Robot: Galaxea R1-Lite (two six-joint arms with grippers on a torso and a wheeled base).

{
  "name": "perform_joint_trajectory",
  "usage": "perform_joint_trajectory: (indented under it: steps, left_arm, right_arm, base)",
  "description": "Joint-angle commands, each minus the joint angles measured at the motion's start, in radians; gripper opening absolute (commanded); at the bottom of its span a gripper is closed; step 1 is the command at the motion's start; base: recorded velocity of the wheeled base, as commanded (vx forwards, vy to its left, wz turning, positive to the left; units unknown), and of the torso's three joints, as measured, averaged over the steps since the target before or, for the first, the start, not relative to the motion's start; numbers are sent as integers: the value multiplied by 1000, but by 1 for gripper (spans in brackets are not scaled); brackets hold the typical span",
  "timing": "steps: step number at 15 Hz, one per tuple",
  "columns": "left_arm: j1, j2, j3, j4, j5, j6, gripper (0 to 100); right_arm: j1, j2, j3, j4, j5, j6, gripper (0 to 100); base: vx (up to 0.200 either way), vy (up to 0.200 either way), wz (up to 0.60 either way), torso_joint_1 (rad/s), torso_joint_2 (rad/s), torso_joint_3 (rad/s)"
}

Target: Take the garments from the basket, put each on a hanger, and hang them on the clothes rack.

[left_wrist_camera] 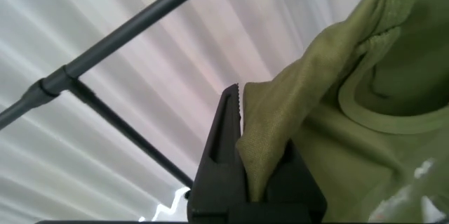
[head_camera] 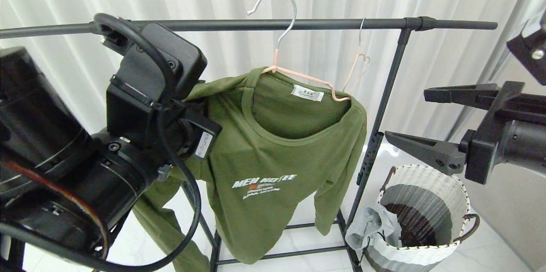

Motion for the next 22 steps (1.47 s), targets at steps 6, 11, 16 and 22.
perform_joint_trajectory:
  steps: [6,11,16,22]
  left_arm:
    - [-92,-25,27,-2,-3,1,0]
    - [-112,-19,19,-5,-3,1,0]
    - [-112,-19,5,-5,-3,2,0]
    - [-114,-18,-4,-6,-3,2,0]
  right_arm:
    - [16,179,-141,-1,79,-106,100]
    - [37,245,-205,-6,78,-151,100]
    - [53,246,-207,-9,70,-153,100]
    - [54,243,-207,-10,70,-176,100]
  base:
    - [0,0,0,0,0,0]
    - [0,0,0,0,0,0]
    - [0,0,0,0,0,0]
    - [0,0,0,0,0,0]
